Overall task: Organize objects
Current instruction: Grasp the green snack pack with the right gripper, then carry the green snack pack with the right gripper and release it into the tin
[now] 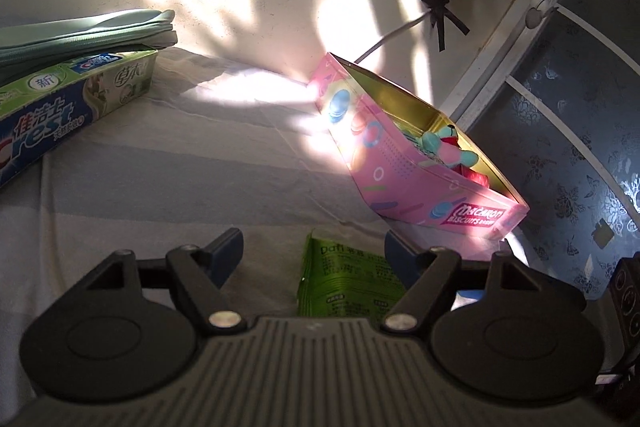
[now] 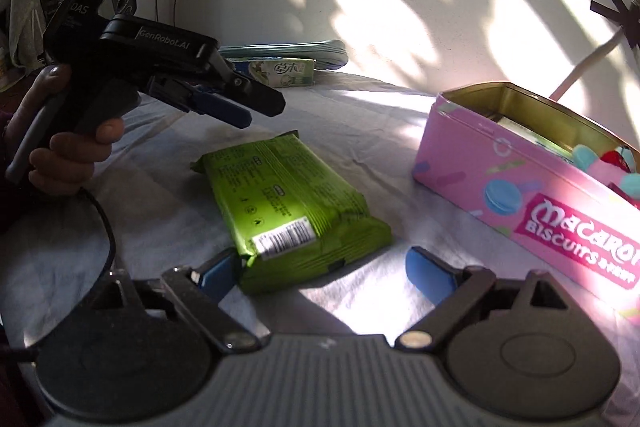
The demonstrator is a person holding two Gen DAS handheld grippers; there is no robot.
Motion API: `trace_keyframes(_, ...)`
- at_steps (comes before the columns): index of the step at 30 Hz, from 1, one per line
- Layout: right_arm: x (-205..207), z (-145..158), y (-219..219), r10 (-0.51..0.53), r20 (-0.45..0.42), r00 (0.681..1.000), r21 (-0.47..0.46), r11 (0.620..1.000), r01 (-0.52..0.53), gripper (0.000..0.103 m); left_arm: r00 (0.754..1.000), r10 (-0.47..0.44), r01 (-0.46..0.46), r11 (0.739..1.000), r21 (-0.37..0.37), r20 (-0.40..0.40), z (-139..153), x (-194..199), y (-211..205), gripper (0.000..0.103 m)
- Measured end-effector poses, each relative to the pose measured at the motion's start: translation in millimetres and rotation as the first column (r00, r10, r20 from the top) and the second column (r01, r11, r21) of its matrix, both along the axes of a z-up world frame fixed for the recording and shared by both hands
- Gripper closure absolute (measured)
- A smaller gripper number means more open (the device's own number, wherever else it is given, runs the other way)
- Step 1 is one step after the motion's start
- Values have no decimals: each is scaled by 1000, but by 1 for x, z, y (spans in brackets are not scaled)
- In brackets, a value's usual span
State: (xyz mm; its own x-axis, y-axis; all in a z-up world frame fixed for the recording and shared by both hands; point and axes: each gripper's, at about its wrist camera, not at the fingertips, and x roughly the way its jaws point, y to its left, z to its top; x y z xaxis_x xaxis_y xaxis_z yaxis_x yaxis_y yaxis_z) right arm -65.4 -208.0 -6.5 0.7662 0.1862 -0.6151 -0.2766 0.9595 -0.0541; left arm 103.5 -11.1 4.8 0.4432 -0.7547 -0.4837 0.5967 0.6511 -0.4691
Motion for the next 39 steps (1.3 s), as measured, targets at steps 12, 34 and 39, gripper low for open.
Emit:
trace_keyframes(12,-1,-4,3,28,-15,999,40,999,-27,12,1000,-26,27,996,81,-12,-3,-27,-16,24)
trace_keyframes(34,-9,42,-31,-71,193,979,208,978,30,56,985,-77,68,996,64,151,64,-54,-70,29)
trace_keyframes(39,2,75,-78,-172,284,943,223,969,110,56,958,-142,125,989,82,250,102,-47,-131,28)
